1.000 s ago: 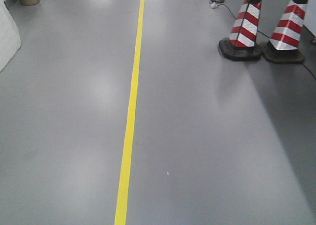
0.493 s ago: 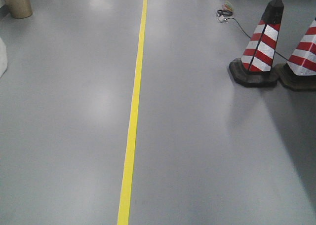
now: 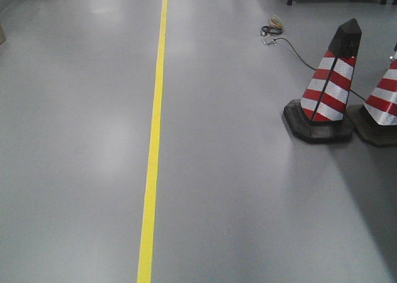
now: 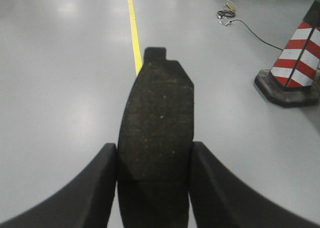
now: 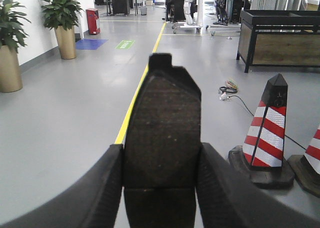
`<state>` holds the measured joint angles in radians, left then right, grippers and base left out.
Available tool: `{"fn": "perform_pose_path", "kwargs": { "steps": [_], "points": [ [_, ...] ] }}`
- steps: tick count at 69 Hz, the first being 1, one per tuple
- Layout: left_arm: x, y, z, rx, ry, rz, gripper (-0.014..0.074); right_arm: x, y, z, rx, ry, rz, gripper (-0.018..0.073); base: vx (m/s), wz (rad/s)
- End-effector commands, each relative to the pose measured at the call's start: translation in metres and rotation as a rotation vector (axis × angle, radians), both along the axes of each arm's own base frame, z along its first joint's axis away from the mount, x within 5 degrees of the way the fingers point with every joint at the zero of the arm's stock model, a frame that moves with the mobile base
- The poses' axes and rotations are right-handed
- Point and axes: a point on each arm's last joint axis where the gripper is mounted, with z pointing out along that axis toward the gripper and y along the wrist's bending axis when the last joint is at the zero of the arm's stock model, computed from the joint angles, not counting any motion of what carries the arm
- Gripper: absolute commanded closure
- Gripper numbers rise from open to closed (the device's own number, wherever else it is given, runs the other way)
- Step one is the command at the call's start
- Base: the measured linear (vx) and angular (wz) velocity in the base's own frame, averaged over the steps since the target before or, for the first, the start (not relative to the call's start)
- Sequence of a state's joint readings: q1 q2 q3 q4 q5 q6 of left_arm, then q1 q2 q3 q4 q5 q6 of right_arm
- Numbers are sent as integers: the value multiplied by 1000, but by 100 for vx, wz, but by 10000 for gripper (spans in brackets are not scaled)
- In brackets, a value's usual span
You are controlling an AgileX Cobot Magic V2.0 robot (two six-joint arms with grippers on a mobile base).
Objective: Move and align brake pads A on conveyor
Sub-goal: 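Drive forward along the yellow floor line past the cones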
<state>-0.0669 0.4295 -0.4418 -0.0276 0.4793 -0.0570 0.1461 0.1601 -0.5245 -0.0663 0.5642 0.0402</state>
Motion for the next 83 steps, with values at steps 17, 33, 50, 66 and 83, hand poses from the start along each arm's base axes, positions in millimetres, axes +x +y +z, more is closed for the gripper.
{"fn": "perform_pose_path", "kwargs": {
  "steps": [17, 33, 50, 66, 83],
  "points": [
    [2, -1, 17, -20, -108, -3, 602, 0, 0, 16, -1, -111, 1, 564, 73, -1],
    [2, -1, 16, -19, -100, -4, 602, 0, 0, 16, -1, -111, 1, 564, 71, 1],
    [2, -1, 16, -19, -100, -4, 602, 0, 0, 16, -1, -111, 1, 564, 66, -2],
    [2, -1, 16, -19, -100, -4, 602, 0, 0, 16, -1, -111, 1, 564, 59, -4],
    [2, -1, 16, -19, -101, -4, 602, 0, 0, 16, -2, -110, 1, 564, 52, -1]
  ]
}}
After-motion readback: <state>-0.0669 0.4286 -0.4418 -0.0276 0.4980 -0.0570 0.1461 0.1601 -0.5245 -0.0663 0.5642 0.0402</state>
